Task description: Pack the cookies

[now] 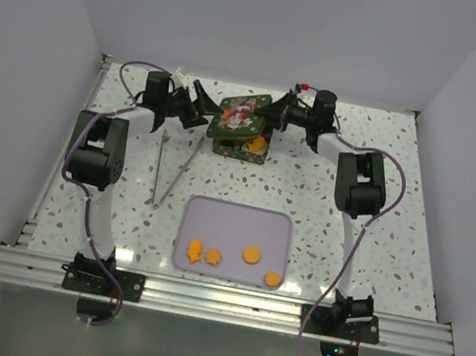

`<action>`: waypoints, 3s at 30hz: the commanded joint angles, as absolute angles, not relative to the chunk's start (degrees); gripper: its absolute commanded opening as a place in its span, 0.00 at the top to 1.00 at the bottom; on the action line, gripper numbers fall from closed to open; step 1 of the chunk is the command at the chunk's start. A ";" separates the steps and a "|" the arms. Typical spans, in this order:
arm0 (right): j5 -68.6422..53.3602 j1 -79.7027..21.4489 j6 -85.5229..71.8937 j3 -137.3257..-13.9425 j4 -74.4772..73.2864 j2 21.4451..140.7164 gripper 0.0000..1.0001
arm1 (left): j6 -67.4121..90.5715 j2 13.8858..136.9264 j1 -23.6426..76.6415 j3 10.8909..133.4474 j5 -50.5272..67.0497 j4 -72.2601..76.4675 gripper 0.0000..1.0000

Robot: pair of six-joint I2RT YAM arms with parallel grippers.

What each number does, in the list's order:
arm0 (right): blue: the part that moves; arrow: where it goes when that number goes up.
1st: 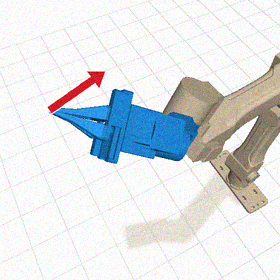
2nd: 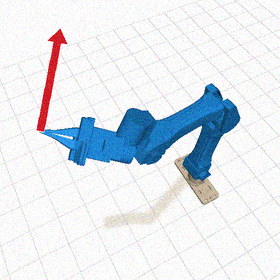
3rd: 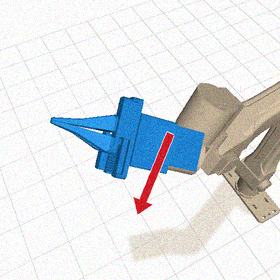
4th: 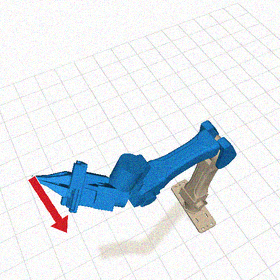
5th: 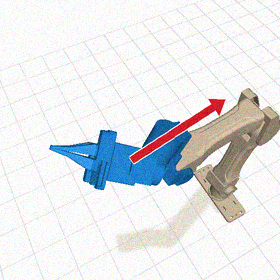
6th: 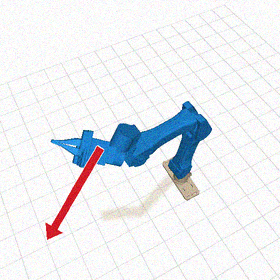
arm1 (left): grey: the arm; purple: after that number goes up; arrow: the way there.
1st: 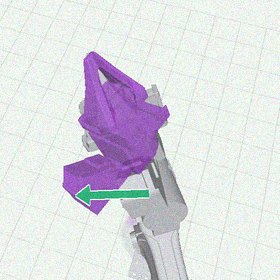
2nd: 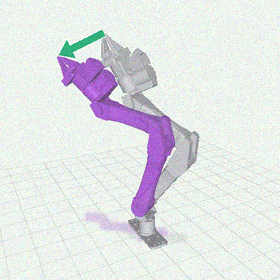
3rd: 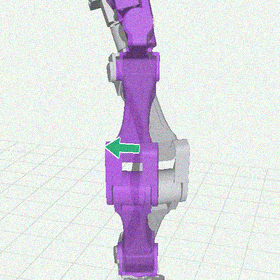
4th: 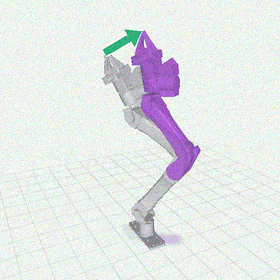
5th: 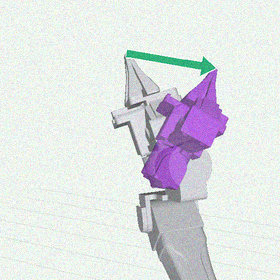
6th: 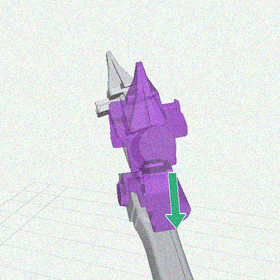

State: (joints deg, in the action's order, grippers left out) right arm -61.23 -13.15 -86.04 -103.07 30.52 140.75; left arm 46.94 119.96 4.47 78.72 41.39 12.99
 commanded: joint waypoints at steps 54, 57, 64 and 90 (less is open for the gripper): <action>-49.75 -6.86 -44.13 -109.51 -25.04 135.09 0.49 | 37.44 127.97 10.46 91.58 39.81 1.14 0.12; -49.13 -6.42 -42.72 -109.77 -27.15 134.39 0.49 | 37.62 127.88 10.55 91.76 39.90 1.14 0.12; -46.85 -4.22 -40.16 -107.59 -29.63 131.75 0.49 | 37.35 128.14 10.81 93.16 39.90 0.09 0.12; -45.53 -7.91 -54.76 -95.01 -9.67 133.86 0.88 | 34.81 130.52 12.74 101.86 35.25 -11.33 0.13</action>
